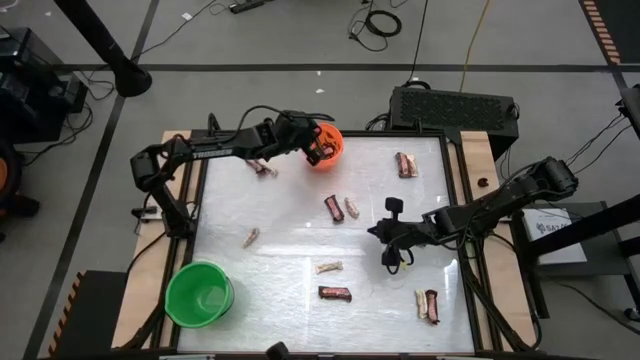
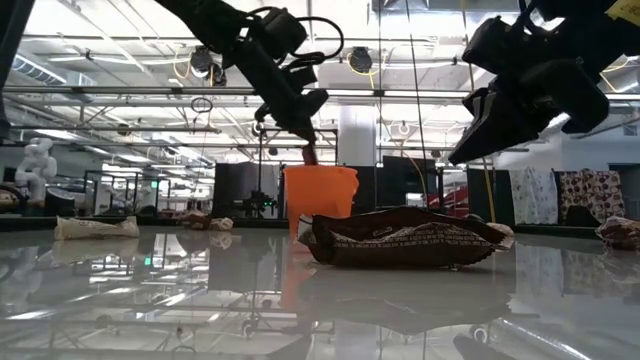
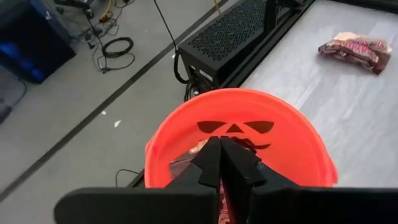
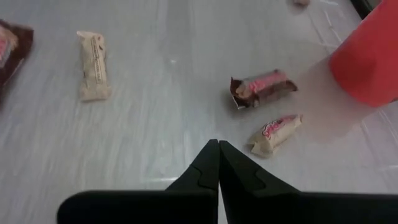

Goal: Sort candy by brand, put in halloween buckets
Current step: Put the brown chocolate bar into the orange bucket

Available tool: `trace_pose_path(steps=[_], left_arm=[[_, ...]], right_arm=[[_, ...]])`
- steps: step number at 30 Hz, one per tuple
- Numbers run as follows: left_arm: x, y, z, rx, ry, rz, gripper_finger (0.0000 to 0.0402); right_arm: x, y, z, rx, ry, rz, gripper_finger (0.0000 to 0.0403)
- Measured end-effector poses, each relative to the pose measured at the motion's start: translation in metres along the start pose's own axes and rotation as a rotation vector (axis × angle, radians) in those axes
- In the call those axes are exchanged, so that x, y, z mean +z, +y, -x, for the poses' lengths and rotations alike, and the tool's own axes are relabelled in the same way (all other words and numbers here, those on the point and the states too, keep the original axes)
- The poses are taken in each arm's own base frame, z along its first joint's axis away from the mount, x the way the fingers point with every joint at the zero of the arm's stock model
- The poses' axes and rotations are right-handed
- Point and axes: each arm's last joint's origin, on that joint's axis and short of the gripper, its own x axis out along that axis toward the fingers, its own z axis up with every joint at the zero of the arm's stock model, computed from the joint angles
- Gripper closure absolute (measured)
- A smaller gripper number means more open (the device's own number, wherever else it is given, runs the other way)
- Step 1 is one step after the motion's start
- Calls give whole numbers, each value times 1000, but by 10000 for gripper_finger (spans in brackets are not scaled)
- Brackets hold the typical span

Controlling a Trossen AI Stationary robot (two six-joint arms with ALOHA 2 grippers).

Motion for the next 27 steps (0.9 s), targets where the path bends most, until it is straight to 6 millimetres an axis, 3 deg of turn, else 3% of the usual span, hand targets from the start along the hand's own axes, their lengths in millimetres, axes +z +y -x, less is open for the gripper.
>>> trace_pose_path(steps=[17,23,27], left_arm=[[-1,-12,13,-15,34,-103,342],[2,-31,46,-106,42,-122,334],[-2,-60,76,-202,64,-175,334]], right_arm=[[19,2,2,23,-185,-58,403],[19,2,2,28,-184,-101,403],[19,2,2,34,-182,-146,403]])
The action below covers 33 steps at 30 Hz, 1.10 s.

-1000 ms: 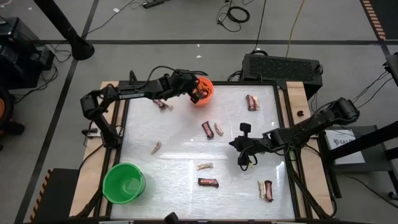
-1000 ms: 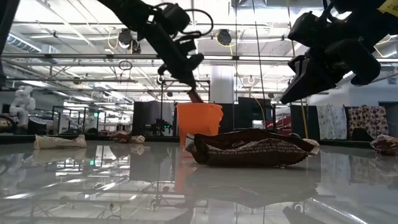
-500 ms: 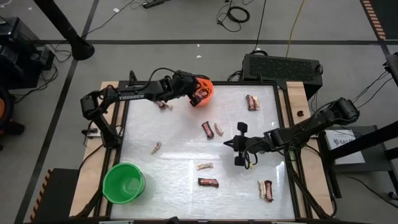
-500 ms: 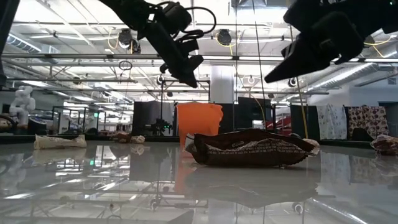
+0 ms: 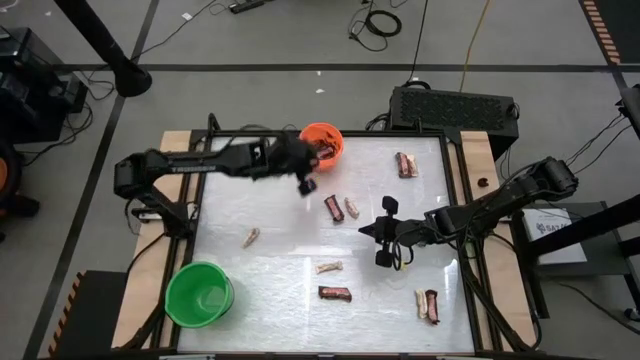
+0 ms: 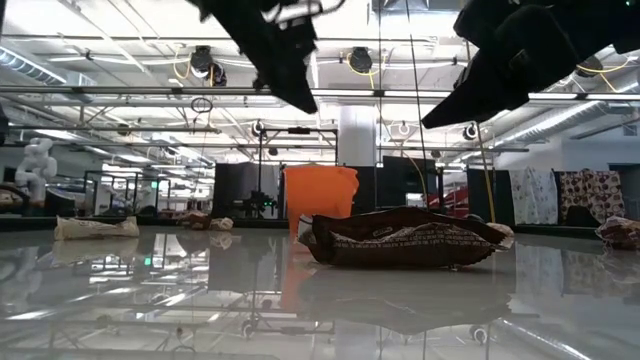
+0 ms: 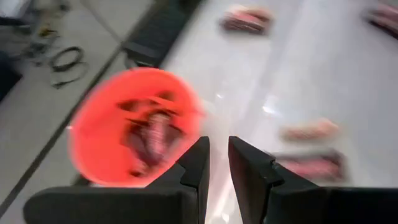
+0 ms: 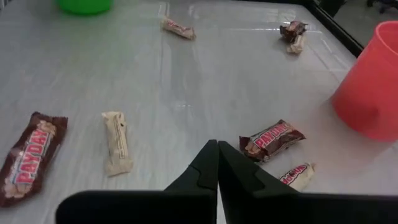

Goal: Sort candy by brand, put in halloween buckets
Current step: Put the brown chocolate bar into the orange bucket

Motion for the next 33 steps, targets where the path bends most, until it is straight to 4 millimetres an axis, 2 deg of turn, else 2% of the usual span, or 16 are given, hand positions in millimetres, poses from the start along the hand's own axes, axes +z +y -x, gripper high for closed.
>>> trace_pose_path(steps=[5,9,11,14,17,20,24,26,29,33], left_arm=[[-13,-51,21,-73,76,-134,333],[-33,-87,31,-86,108,-234,333],[-44,-101,35,-74,122,-282,333],[-60,-116,40,-35,124,-330,333],[-77,-126,44,16,154,-374,333],[-84,-128,56,72,123,-390,333],[-84,-124,74,71,52,-355,333],[-82,-121,80,46,-11,-308,333],[-87,-123,77,-88,-99,-282,334],[-101,-131,61,-338,-231,-273,334]], right_arm=[[0,0,0,4,3,-41,403],[0,0,0,8,5,-47,403],[-1,2,0,65,22,-81,403],[-2,8,1,249,78,-133,403],[-6,12,3,404,175,-239,403],[-8,15,10,463,355,-320,403],[4,17,31,337,653,-323,403],[12,17,44,236,730,-324,403],[20,19,60,142,809,-352,403],[15,29,73,89,877,-420,403]])
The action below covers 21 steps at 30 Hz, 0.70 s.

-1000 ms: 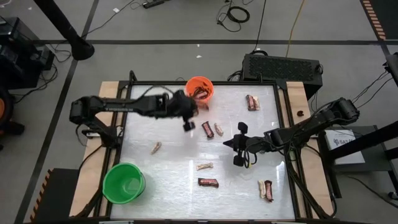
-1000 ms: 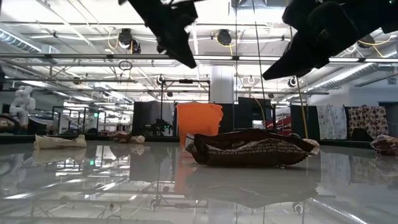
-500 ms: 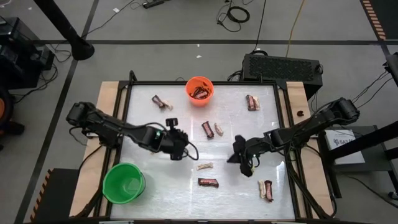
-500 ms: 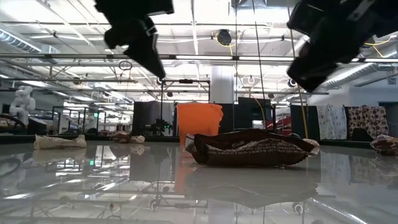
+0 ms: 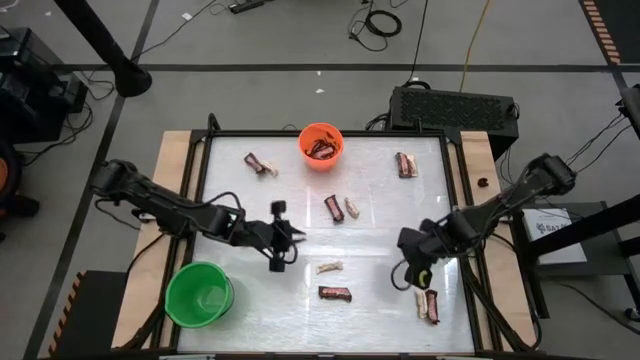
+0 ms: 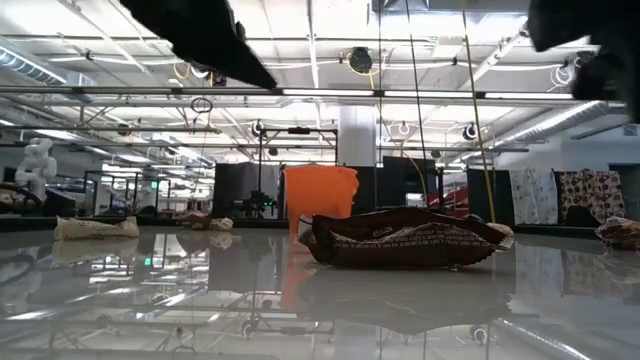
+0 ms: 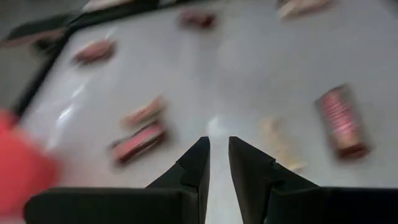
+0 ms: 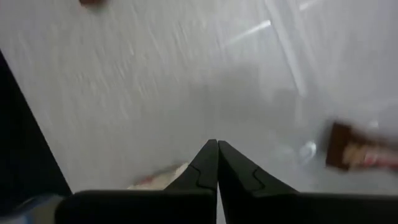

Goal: Sort candy by brand, put in halloween buckets
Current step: Put the brown chocolate bar into the orange bucket

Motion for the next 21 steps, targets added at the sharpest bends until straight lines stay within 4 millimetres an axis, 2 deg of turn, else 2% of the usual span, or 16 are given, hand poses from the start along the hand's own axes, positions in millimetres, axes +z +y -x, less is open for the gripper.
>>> trace_pose_path(steps=[4,6,10,17,21], left_arm=[[-9,-5,-13,-142,-192,15,334],[-7,-9,-19,-192,-290,5,334],[-7,-15,-34,-188,-382,-38,333],[-15,-24,-67,-167,-409,-99,331],[-13,-35,-86,-219,-402,-113,300]], right_arm=[[-16,4,-6,-16,37,-81,402],[-24,6,-9,-13,60,-116,399],[-38,10,-14,-27,101,-139,378],[-53,5,-26,-90,121,-316,298],[-63,2,-41,-101,156,-387,240]])
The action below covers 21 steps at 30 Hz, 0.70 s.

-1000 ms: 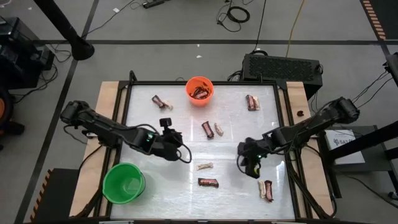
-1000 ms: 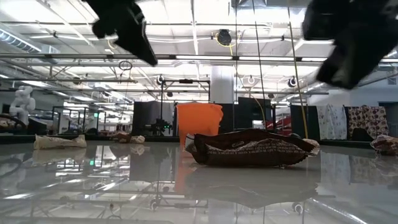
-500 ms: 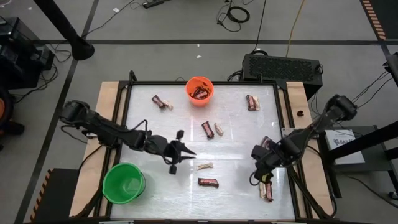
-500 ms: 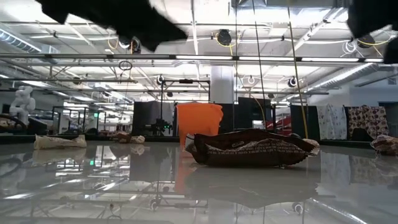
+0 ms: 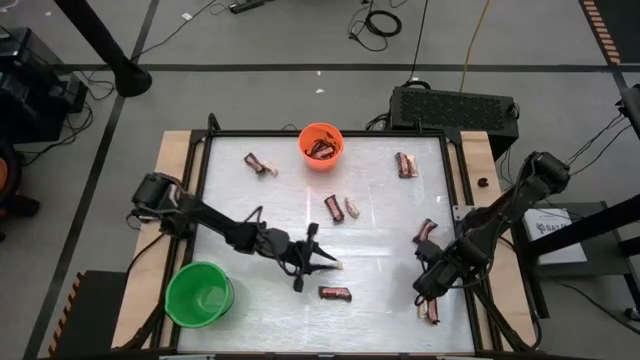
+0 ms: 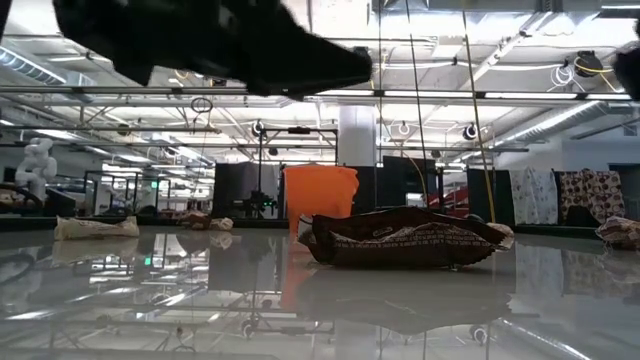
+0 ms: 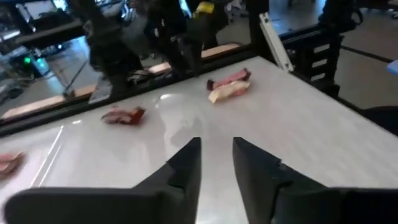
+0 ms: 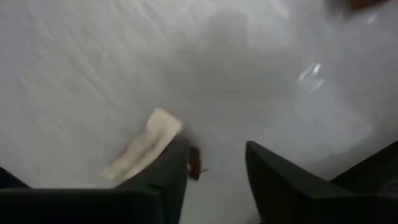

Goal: Sort candy by brand, put in halloween buckets
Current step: Put the brown chocolate bar into the orange bucket

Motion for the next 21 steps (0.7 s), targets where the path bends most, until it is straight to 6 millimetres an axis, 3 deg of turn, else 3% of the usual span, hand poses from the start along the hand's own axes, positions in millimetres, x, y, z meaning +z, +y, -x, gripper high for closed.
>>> trace_pose_path(steps=[5,9,15,21], left_arm=[[0,-8,-20,-19,4,-4,239],[0,-9,-27,-17,4,-4,209],[-1,-6,-28,-8,6,2,201],[-2,-6,-28,-7,18,24,201]], right_arm=[[-8,-1,-25,69,59,-15,186],[-13,-2,-34,86,69,-19,164],[-20,-4,-35,75,75,-37,166],[-21,-4,-39,54,55,-44,197]])
